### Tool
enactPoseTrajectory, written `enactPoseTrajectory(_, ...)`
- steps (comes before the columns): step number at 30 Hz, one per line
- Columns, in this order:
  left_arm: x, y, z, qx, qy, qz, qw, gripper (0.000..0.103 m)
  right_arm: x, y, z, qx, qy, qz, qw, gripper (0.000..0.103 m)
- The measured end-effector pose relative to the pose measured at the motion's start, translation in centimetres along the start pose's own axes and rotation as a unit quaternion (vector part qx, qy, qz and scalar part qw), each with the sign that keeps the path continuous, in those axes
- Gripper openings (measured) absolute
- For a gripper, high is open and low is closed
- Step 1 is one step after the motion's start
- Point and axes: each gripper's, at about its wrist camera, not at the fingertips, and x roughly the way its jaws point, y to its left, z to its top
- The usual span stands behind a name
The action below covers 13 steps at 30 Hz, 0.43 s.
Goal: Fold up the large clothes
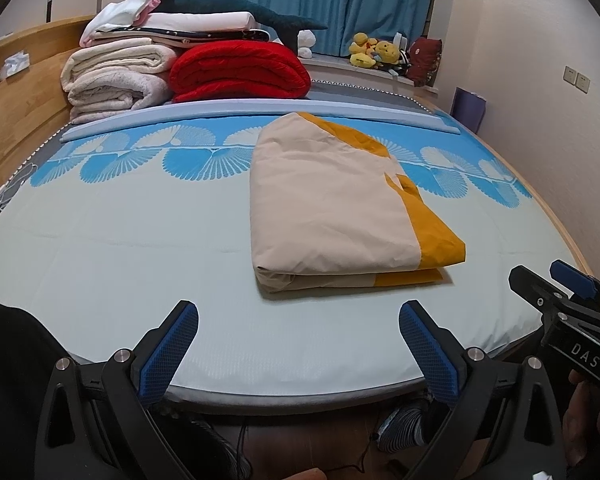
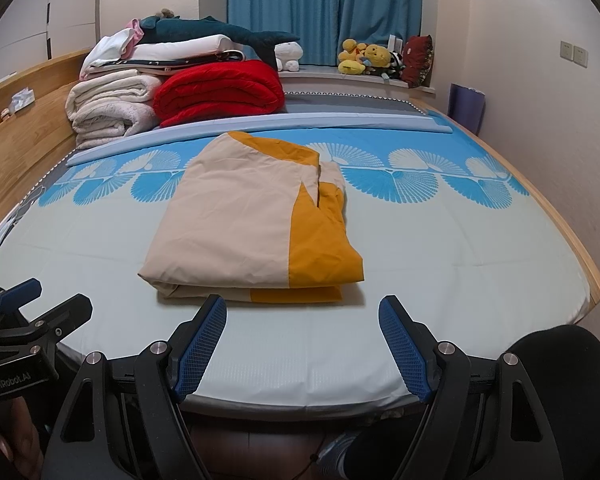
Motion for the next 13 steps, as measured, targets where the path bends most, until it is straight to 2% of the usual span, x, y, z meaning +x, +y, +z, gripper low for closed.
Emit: enactPoseTrajectory(13, -0.23, -0.07, -0.05, 0.003, -0.004, -0.004, 1.0, 0.101, 0.05, 0.03, -0.02, 0.0, 0.0, 0.0, 1.0, 0.079)
